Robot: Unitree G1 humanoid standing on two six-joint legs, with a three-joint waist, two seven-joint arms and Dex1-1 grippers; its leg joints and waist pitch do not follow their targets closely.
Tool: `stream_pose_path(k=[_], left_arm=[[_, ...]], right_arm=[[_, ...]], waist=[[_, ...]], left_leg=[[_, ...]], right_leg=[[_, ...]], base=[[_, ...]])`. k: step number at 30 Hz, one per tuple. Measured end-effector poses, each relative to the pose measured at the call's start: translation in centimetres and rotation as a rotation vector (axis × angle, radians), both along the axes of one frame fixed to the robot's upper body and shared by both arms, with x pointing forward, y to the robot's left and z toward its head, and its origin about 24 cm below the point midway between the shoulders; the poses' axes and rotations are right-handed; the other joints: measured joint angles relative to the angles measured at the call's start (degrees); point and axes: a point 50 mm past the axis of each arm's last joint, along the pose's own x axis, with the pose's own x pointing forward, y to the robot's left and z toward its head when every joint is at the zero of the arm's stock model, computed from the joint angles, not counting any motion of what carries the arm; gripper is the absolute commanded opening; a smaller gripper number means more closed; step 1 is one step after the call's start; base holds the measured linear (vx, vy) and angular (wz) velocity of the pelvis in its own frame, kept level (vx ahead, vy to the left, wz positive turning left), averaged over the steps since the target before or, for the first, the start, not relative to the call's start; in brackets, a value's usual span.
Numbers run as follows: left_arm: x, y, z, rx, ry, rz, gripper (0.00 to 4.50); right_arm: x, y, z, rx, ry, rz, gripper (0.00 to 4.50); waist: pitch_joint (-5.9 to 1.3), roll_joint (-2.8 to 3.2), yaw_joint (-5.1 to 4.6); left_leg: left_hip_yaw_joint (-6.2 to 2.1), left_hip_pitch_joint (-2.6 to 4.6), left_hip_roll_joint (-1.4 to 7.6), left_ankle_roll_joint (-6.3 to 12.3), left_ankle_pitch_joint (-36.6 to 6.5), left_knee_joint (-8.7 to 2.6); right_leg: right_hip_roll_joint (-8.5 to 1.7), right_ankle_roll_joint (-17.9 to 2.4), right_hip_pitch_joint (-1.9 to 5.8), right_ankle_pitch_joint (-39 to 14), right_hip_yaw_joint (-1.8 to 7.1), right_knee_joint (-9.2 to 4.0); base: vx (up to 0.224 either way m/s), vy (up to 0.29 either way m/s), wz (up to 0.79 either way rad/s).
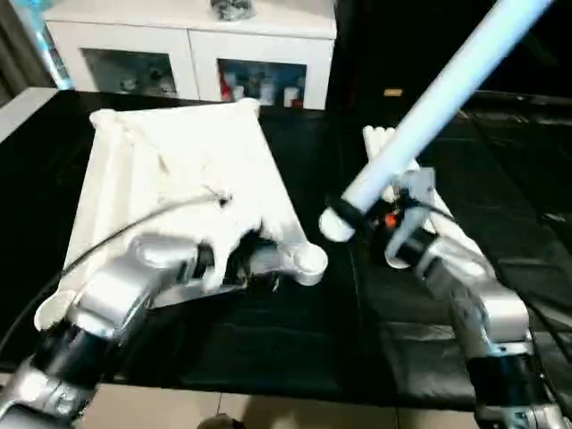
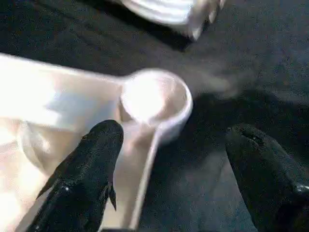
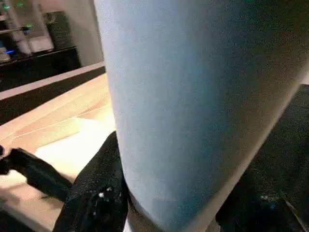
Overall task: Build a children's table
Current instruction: Pick table leg, then insert table leg to table base
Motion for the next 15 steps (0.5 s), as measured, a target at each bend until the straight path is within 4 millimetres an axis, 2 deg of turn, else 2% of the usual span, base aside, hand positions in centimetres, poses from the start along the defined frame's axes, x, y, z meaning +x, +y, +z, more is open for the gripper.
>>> stream_pose_path(k=[2,5,6,10,11,15], left_arm=[[0.1,0.2,-0.5,0.018,0.004,-0.003,3.54],[0.1,0.5,-1.5,0.066,0.022,-0.002,3.42],[0.1,0.5,-1.6,0.079,0.021,-0.001,3.15],[0.3,0.8,-2.0,0.094,0.004,0.011,3.02],[0.5,0.9,-2.2,0.098,-0.001,0.016,2.81],[1.1,1.2,-2.1,0.107,-0.013,0.026,2.65]], right_arm=[[-0.1,0.5,-0.2,-0.007,0.002,0.016,1.94],[-0.2,1.0,-0.3,-0.006,0.004,0.03,1.94],[-0.3,1.1,-0.3,-0.003,0.004,0.031,1.94],[-0.5,1.1,-0.5,0.001,0.01,0.032,1.94],[-0.5,1.1,-0.6,0.002,0.013,0.032,1.94],[-0.6,0.9,-0.8,-0.004,0.027,0.032,1.94]], waist=[[-0.03,-0.11,0.23],[-0.04,-0.12,0.6],[-0.04,-0.12,0.59],[-0.04,-0.12,0.55],[-0.04,-0.12,0.51],[-0.04,-0.12,0.5]], left_leg=[[0.0,0.01,0.0,0.0,0.0,0.0],[0.02,0.0,-0.02,0.0,0.0,0.01],[0.02,0.0,-0.02,0.0,0.0,0.02],[0.03,0.0,-0.03,0.0,0.0,0.01],[0.03,0.0,-0.02,0.0,0.0,0.0],[0.03,-0.01,-0.02,0.0,0.0,0.0]], right_leg=[[-0.01,0.0,0.02,0.0,-0.01,0.0],[-0.03,0.0,0.03,0.0,0.02,-0.01],[-0.03,0.0,0.04,0.0,0.02,-0.03],[-0.03,0.0,0.04,0.0,0.03,-0.05],[-0.03,0.0,0.03,0.0,0.03,-0.05],[-0.03,0.0,0.03,0.0,0.03,-0.05]], base=[[0.0,0.0,0.0],[0.0,0.0,0.0],[0.0,0.0,0.0],[0.0,0.0,0.0],[0.0,0.0,0.0],[0.0,0.0,0.0]])
